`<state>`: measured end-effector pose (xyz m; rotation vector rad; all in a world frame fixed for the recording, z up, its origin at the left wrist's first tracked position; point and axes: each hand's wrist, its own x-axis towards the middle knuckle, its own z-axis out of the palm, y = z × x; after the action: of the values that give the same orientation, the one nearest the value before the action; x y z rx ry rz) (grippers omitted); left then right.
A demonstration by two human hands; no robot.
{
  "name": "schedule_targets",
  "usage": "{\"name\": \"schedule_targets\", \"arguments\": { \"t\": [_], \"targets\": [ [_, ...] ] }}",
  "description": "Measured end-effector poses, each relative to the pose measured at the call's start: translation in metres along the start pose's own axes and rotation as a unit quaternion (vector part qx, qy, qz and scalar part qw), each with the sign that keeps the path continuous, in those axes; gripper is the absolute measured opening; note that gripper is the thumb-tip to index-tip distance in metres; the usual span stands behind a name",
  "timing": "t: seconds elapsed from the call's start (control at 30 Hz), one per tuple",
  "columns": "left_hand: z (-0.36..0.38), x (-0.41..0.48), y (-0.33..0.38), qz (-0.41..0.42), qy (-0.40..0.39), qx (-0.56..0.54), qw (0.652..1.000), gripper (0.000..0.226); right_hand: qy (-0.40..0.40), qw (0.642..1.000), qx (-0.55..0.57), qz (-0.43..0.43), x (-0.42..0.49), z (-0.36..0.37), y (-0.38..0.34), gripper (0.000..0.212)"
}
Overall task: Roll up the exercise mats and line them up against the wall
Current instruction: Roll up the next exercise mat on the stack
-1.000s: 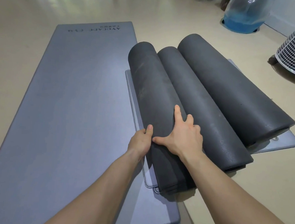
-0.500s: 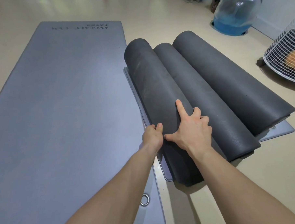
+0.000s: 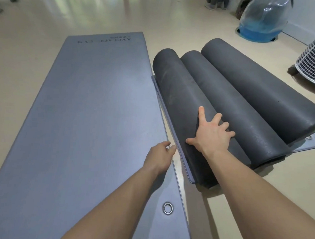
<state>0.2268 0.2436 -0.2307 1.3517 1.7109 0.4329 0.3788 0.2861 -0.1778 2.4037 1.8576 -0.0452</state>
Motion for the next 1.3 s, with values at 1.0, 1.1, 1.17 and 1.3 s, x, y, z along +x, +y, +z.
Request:
{"name": "schedule_targets", "arguments": {
  "t": [1.0,1.1,1.17,1.3],
  "targets": [
    [-0.167,-0.231,-0.331,0.294,-0.015,0.567,0.769,0.044,-0.086,0.851,-0.111,-0.506,-0.286,0.102,-0.127,0.073],
    [-0.178,-0.233,-0.316,0.343,0.046,0.495,0.797,0.022,-0.037,0.839,-0.078,-0.538,-0.286,0.104,-0.124,0.04],
    [-0.186,-0.231,-0.297,0.322,0.106,0.464,0.818,0.008,-0.002,0.843,-0.021,-0.537,-0.278,0.094,-0.123,0.039],
    [-0.195,-0.224,-0.274,0.236,0.201,0.478,0.822,0.011,0.013,0.885,-0.027,-0.464,-0.248,0.049,-0.14,0.049]
  ]
}}
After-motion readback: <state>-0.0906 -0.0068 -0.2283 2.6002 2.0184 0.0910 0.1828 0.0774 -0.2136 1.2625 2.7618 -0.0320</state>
